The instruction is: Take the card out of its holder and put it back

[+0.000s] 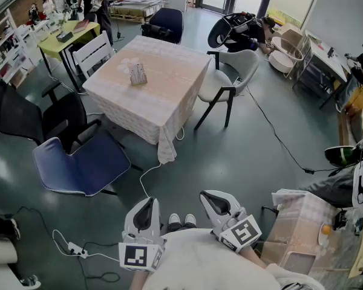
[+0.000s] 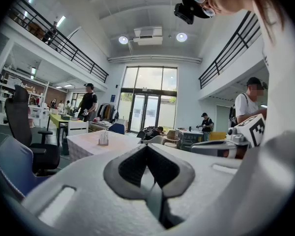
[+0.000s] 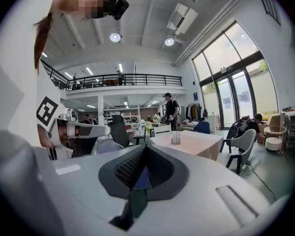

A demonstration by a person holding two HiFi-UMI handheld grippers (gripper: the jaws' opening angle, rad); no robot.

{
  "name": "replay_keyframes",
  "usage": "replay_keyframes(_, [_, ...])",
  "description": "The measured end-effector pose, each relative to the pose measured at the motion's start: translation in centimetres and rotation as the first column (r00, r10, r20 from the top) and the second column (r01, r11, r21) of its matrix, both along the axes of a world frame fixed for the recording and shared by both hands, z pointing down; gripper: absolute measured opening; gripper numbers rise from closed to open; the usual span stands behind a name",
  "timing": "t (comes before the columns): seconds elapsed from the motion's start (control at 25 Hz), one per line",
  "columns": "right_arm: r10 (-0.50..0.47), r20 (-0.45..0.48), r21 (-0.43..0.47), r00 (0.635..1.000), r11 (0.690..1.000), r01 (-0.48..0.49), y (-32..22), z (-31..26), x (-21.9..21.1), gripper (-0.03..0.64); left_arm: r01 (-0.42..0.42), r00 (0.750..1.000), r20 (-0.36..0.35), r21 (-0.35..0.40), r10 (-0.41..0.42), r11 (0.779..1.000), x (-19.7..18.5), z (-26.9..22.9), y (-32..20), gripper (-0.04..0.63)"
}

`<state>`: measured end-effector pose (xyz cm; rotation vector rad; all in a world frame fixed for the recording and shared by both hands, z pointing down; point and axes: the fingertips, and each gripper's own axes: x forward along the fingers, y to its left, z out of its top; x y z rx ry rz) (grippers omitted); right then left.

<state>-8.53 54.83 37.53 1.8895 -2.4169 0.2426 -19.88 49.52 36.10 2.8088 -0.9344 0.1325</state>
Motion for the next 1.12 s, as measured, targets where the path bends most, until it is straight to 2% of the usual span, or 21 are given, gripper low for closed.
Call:
replay_keyframes(0.16, [-0.027, 0.002, 0.022, 1.0, 0.999, 0.027, 0.4, -0.3, -0.4, -0.003, 0.067, 0.997, 0.03, -0.028, -0.066, 0.997, -2.0, 1.2, -0.2, 0.0])
replay_keyframes(0.32, [-0.028, 0.002, 0.028, 1.0, 0.999, 0.028, 1.1, -0.2, 0.6, -0.003, 0.093, 0.995, 0.023, -0.008, -0.093, 0.996, -1.6, 0.6, -0.2, 0.0])
replay_keyframes(0.48, [-0.009, 0.003, 0.027, 1.0, 1.0, 0.008, 2.0, 0.2, 2.1, -0.003, 0.073, 0.997, 0.006, 0.001, -0.073, 0.997, 0.5, 0.4, 0.7, 0.0])
replay_keyframes(0.72, [-0.028, 0.053, 0.072, 0.998, 0.997, 0.024, 3.3, 0.0, 3.6, -0.003, 0.016, 1.0, -0.009, -0.012, -0.016, 1.0, 3.8, 0.8, 2.2, 0.0])
replay_keyframes(1.12, [-0.034, 0.08, 0.041, 0.996, 0.999, 0.03, 0.0, 0.9, 4.8, -0.002, 0.037, 0.999, 0.009, -0.052, -0.036, 0.998, 4.3, 2.2, -1.5, 0.0])
